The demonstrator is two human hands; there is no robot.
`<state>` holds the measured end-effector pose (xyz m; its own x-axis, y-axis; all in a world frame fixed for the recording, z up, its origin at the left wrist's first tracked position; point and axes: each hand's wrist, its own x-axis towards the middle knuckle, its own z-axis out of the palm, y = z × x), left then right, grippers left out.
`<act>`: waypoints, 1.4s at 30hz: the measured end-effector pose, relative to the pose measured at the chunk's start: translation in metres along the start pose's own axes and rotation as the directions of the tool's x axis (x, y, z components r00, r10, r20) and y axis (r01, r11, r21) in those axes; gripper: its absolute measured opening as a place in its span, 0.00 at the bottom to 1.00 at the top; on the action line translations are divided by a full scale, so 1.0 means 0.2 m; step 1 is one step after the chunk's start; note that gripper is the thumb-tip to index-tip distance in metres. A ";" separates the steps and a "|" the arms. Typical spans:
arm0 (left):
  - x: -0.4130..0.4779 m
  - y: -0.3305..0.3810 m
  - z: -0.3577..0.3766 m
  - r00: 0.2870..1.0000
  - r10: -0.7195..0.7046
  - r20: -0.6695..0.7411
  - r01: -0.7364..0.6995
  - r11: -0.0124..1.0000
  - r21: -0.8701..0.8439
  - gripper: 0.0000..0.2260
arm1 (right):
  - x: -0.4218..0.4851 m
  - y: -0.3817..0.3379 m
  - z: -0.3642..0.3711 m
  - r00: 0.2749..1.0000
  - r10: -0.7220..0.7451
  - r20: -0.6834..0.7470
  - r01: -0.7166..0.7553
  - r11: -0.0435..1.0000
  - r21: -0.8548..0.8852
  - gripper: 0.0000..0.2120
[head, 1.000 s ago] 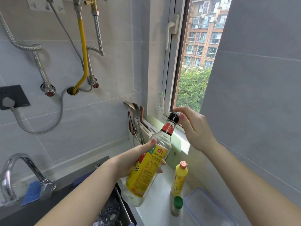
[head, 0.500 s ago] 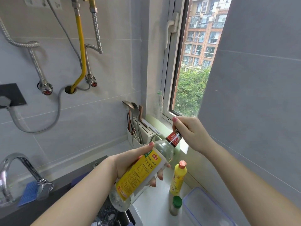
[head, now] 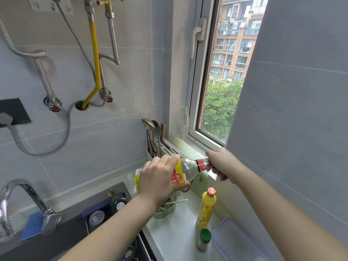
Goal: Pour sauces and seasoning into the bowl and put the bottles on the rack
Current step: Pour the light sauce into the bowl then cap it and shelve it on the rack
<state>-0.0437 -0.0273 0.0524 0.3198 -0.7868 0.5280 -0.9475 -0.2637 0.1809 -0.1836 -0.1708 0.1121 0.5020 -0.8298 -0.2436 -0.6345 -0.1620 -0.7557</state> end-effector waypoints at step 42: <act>-0.09 -0.09 -0.10 0.536 0.304 0.787 0.787 0.157 -0.597 0.30 | -0.09 -0.05 0.05 0.765 -0.638 -0.089 0.625 0.769 -0.138 0.23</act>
<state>-0.0320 0.0030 0.0554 -0.1193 -0.9416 -0.3149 0.1045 -0.3273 0.9391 -0.1806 -0.1481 0.1170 0.7365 -0.5790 0.3497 -0.2551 -0.7166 -0.6492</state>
